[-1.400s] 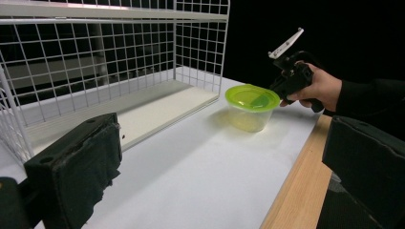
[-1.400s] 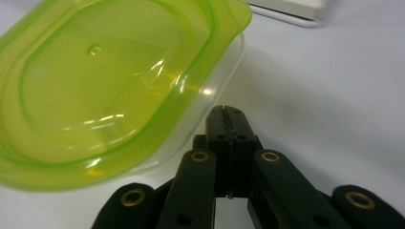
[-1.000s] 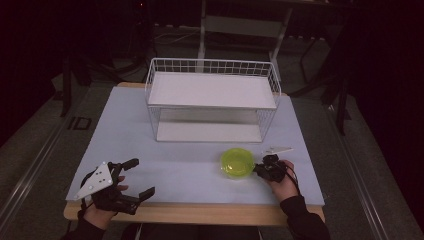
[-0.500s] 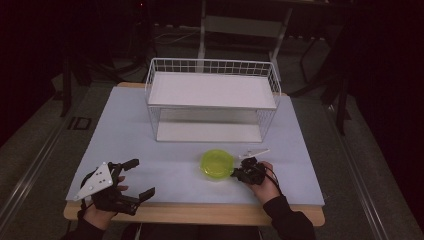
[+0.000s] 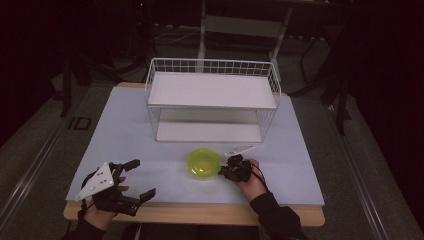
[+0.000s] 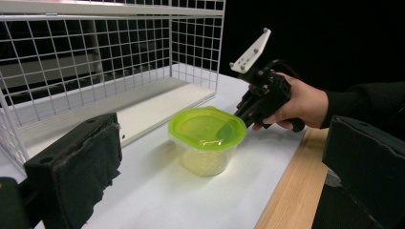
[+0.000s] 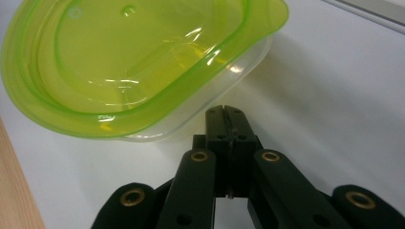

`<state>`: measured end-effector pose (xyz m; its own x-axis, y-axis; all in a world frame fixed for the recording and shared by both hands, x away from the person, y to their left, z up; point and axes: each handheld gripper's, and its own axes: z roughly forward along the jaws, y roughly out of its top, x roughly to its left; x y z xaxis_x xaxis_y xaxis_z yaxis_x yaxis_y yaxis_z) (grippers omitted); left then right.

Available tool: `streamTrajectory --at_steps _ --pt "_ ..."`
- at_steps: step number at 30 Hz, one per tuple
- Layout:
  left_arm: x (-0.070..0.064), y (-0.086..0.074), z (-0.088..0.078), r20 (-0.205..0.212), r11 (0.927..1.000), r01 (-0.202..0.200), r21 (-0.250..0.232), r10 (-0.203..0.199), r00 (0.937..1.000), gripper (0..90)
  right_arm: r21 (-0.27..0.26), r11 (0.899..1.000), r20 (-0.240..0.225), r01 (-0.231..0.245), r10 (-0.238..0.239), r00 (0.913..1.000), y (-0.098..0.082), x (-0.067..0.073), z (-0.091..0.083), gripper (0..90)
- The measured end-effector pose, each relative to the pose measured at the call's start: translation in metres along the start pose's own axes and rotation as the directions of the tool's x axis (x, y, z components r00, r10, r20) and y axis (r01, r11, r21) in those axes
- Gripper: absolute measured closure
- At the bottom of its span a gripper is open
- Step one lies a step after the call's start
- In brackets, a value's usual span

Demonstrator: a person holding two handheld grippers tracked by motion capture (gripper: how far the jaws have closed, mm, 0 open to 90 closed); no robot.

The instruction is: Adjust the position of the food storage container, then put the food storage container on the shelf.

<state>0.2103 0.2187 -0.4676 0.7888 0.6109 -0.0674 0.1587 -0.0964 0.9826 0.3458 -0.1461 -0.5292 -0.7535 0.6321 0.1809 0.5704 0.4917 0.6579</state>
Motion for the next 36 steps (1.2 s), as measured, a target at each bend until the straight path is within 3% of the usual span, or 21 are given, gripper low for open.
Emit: streamTrajectory --at_steps 6,11,13,14,15,18,19,20,23,25,27,29,33,36 --pt "0.0 0.0 0.0 0.003 1.0 -0.001 0.001 0.001 1.0 0.6 -0.005 1.0 0.016 0.023 -0.023 0.9996 0.004 0.003 0.0 89.3" --pt "0.0 0.0 0.0 -0.002 0.9999 -0.009 0.012 0.009 1.0 0.6 -0.014 1.0 0.062 0.021 -0.02 0.9979 0.0 -0.003 -0.016 77.6" --pt "0.0 0.0 0.0 -0.002 0.9999 -0.009 0.012 0.009 1.0 0.6 -0.01 1.0 0.071 0.029 -0.028 0.9971 0.0 -0.002 -0.019 77.6" --pt "0.0 0.0 0.001 -0.003 0.9999 -0.006 0.012 0.006 1.0 0.5 -0.018 0.999 0.074 0.036 -0.035 0.9967 -0.003 -0.003 -0.028 67.0" --pt "-0.001 0.0 0.001 -0.005 0.9999 -0.006 0.013 0.006 1.0 0.6 -0.026 0.999 0.078 0.031 -0.029 0.9965 -0.004 -0.002 -0.032 61.9" --pt "-0.001 0.0 0.001 0.003 0.9997 0.012 0.02 -0.012 0.9999 0.6 -0.048 0.998 0.081 0.032 -0.028 0.9963 -0.006 -0.002 -0.041 54.0" --pt "-0.001 0.001 0.002 0.01 0.9993 0.026 0.028 -0.027 0.9996 0.6 -0.074 0.997 0.089 0.024 -0.018 0.9959 -0.009 -0.001 -0.052 42.9" --pt "-0.002 0.002 0.003 0.012 0.9986 0.032 0.042 -0.033 0.9994 0.6 -0.074 0.997 0.089 0.024 -0.018 0.9959 -0.009 -0.001 -0.052 42.9" --pt "-0.005 0.005 0.006 0.02 0.9959 0.036 0.083 -0.038 0.9991 0.6 -0.117 0.992 0.066 0.04 -0.032 0.9973 -0.011 0.004 -0.07 25.8" --pt "-0.007 0.006 0.007 0.025 0.995 0.038 0.092 -0.041 0.9989 0.6 -0.128 0.991 0.061 0.049 -0.041 0.9973 -0.012 0.006 -0.076 22.3" --pt "-0.01 0.01 0.011 0.048 0.9928 0.042 0.112 -0.047 0.9977 0.6 -0.179 0.982 0.046 0.062 -0.055 0.9974 -0.011 0.013 -0.092 16.4" --pt "-0.009 0.013 0.014 0.075 0.9907 0.052 0.126 -0.062 0.9952 0.6 -0.204 0.976 0.048 0.076 -0.067 0.9966 -0.009 0.017 -0.101 14.4" --pt "-0.006 0.023 0.019 0.075 0.9859 0.065 0.154 -0.077 0.9942 0.6 -0.258 0.962 0.064 0.089 -0.075 0.9952 -0.001 0.026 -0.115 13.8" --pt "-0.002 0.028 0.024 0.079 0.9829 0.068 0.171 -0.082 0.9935 0.6 -0.27 0.958 0.06 0.1 -0.087 0.9944 0.006 0.03 -0.12 14.0"
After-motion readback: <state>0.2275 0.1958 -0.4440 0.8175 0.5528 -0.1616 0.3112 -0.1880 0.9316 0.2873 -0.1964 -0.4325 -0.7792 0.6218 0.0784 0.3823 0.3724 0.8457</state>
